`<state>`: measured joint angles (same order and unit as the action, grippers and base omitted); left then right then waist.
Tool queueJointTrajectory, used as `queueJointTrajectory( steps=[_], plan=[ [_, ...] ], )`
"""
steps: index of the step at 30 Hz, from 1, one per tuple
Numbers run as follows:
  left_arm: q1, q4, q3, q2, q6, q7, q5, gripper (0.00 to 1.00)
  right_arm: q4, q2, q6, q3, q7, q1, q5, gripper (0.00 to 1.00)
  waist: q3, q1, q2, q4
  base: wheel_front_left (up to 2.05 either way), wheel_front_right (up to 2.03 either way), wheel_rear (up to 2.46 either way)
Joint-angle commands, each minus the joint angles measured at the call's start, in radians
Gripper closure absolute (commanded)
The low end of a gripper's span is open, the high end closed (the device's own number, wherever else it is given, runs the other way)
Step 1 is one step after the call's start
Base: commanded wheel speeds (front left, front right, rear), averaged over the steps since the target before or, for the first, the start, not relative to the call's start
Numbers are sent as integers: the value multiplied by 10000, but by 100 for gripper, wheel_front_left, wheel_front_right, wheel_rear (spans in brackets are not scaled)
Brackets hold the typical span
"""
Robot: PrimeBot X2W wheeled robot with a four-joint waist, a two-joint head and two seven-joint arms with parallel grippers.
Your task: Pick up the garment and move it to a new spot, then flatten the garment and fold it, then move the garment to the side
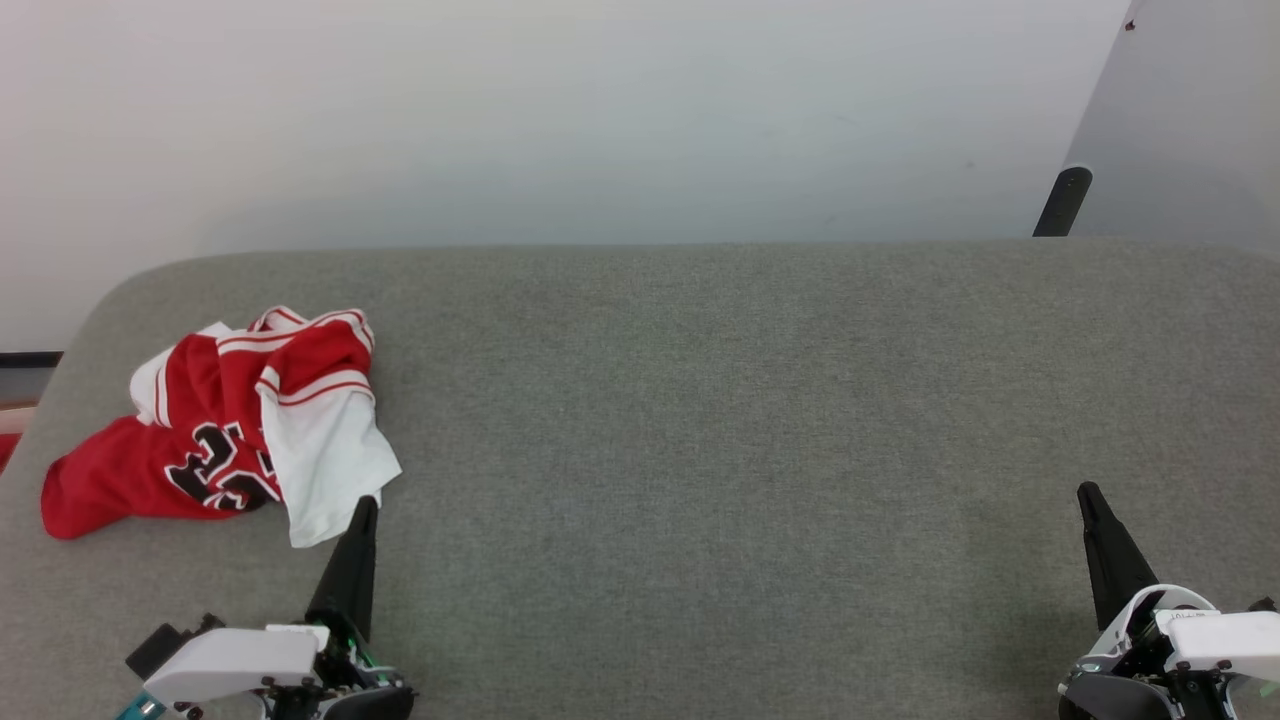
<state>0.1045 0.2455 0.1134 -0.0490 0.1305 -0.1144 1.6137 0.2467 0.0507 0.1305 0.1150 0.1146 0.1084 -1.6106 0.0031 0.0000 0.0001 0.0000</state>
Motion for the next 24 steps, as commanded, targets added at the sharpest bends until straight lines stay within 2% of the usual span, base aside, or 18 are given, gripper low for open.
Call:
queueJointTrajectory(
  steps=[1, 14, 15, 24],
  plan=[
    [104, 7, 15, 2, 4, -18, -16, 100, 0, -24, 4, -32, -12, 19, -47, 100, 0, 0, -1, 0, 0, 0, 0],
    [-39, 60, -7, 8, 2, 9, -6, 100, 72, -4, 0, 0, -5, -18, 3, 100, 0, 0, -1, 0, 0, 0, 0],
    [-119, 158, -13, 29, 0, 10, -7, 0, 164, -15, -2, 0, -7, -72, 2, 0, 1, 0, -1, 0, 0, 0, 0],
    [-180, 146, -92, -105, 0, 302, -328, 0, 285, 11, -3, -302, -350, 70, 171, 0, 6, 0, -1, 13, 0, 0, 0]
  ],
)
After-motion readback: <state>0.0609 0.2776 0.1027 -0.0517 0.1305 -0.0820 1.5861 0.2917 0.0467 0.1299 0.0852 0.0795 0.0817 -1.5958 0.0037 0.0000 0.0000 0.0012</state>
